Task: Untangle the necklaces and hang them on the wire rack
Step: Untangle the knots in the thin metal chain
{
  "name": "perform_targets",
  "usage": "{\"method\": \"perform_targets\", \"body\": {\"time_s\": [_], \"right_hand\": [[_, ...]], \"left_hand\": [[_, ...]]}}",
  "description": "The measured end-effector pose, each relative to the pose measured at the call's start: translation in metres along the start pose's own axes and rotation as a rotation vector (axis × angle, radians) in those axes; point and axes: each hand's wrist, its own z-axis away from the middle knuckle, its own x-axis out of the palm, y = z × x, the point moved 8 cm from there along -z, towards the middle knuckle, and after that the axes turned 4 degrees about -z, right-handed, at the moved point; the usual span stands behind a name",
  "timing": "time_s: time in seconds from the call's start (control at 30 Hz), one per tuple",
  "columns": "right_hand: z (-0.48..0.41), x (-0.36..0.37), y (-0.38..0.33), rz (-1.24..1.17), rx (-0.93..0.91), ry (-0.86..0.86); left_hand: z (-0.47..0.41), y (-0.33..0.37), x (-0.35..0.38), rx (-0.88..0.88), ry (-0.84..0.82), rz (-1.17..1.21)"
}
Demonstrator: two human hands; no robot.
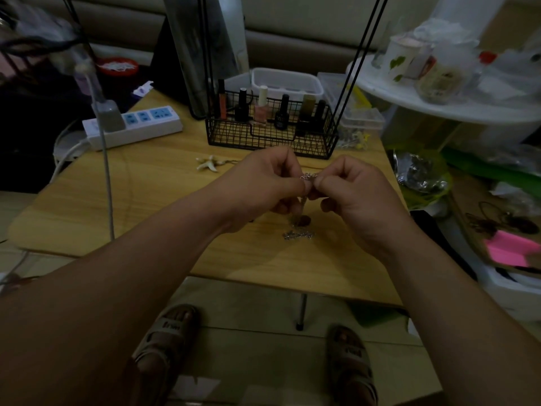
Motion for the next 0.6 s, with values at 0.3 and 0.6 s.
{"method": "perform_targets", "body": {"time_s": [0.3, 0.6], "right_hand": [[0.007, 0.015, 0.009, -0.496, 0.286, -0.258], [0.003, -0.028, 0.022, 0.309, 0.249, -0.021]], "left_hand": [[0.000, -0.004, -0.012, -0.059, 0.064, 0.063], [-0.001, -0.002, -0.030, -0.020, 0.187, 0.039]]}}
